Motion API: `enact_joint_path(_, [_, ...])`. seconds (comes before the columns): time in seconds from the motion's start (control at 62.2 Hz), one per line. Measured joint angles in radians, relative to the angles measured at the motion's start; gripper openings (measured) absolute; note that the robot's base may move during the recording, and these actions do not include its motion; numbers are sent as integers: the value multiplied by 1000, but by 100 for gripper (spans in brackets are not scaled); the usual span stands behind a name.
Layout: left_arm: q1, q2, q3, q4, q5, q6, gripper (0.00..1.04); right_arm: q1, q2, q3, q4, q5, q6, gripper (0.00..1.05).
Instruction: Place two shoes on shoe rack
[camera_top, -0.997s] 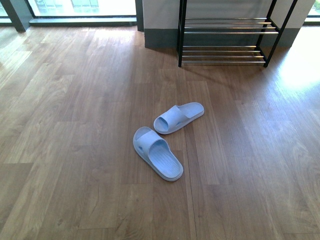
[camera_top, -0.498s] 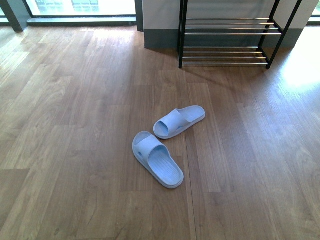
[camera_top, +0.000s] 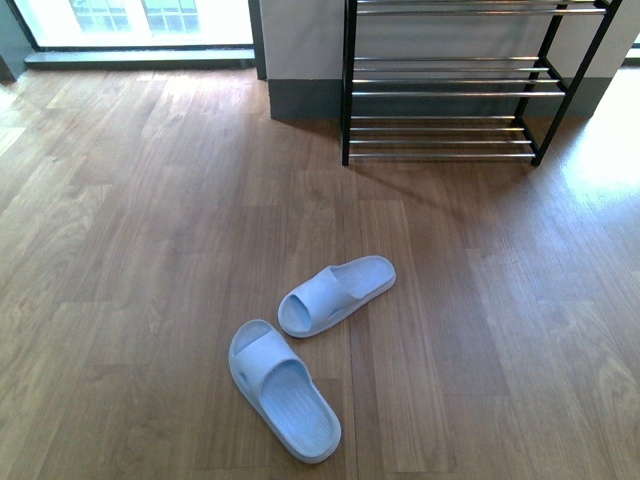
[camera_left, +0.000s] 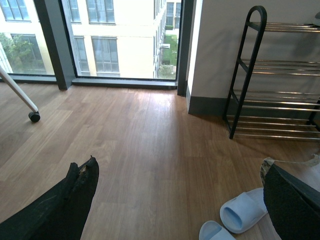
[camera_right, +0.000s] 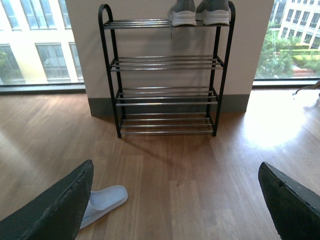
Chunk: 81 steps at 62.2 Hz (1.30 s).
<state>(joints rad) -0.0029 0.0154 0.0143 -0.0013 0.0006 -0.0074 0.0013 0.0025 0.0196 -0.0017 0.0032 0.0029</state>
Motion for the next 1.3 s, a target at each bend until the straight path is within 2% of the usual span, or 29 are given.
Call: enact_joint_path(1.302, [0,0,0,0,0,0,95,0,0,0,0,-1,0,96])
